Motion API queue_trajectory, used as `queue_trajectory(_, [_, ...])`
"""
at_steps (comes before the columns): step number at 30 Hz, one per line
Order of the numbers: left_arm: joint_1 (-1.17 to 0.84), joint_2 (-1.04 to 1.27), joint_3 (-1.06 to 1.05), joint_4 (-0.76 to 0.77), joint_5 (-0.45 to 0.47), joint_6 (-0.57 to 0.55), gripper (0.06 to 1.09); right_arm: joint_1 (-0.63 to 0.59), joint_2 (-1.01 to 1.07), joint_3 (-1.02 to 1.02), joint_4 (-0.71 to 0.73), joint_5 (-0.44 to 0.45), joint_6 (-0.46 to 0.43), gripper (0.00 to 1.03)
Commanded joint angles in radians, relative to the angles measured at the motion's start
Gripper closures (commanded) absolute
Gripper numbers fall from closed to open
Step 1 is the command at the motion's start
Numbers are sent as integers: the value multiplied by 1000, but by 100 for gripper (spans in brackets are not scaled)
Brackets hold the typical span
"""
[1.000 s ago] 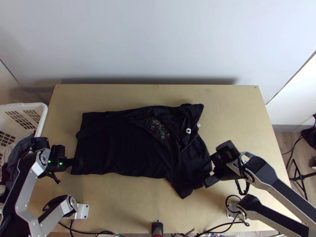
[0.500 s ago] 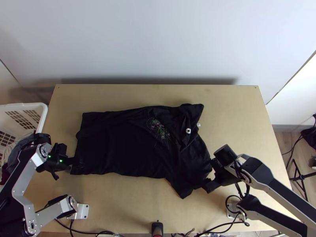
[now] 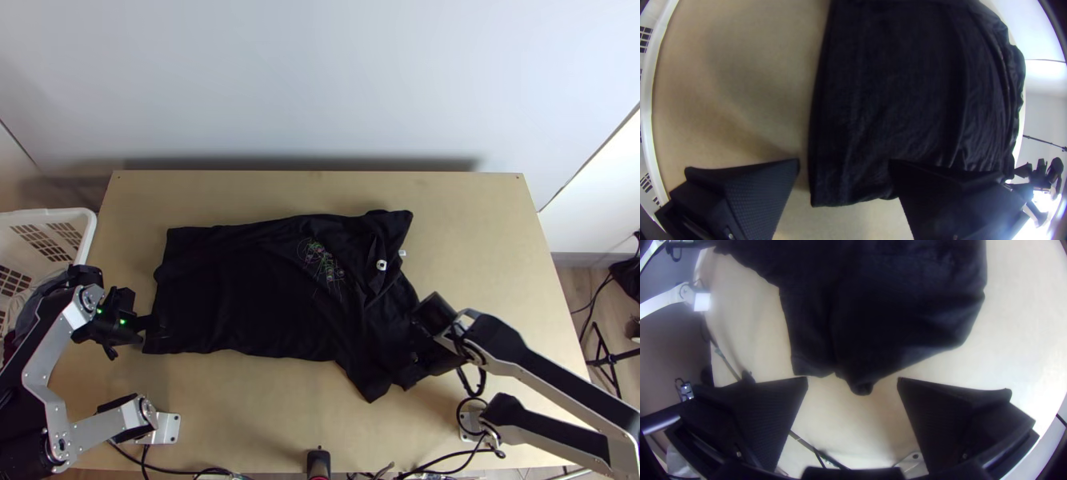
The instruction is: Fold the t-shirt
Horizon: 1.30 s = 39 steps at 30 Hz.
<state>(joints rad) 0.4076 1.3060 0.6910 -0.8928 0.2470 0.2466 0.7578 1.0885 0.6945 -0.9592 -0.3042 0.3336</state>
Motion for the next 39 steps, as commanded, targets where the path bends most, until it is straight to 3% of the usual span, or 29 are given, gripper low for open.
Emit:
queue_trajectory(1, [-10,27,-7,9,3,-1,10,60,113,16,63,-3,28,10])
queue_trajectory(3, [-24,41,-8,-9,3,0,11,61,139,30,63,-3,27,18])
queue_trajectory(4, [-26,49,-11,-12,3,-1,11,63,142,31,63,-3,25,26])
queue_trajectory(5, [-32,49,-16,-15,3,2,18,64,139,33,73,0,24,42])
queue_trajectory(6, [-36,44,-19,-14,3,6,37,72,131,31,96,8,21,62])
queue_trajectory(7, [-43,38,-19,-5,5,8,70,80,117,23,142,39,10,93])
queue_trajectory(8, [-52,36,-19,15,26,16,89,86,103,20,171,65,2,97])
queue_trajectory(13, [-64,50,-30,20,48,62,96,77,79,37,177,97,-41,100])
queue_trajectory(26, [82,32,21,-32,158,108,96,25,82,66,181,96,-27,100])
queue_trajectory(39, [169,108,252,-133,267,14,96,-58,212,312,134,94,-34,100])
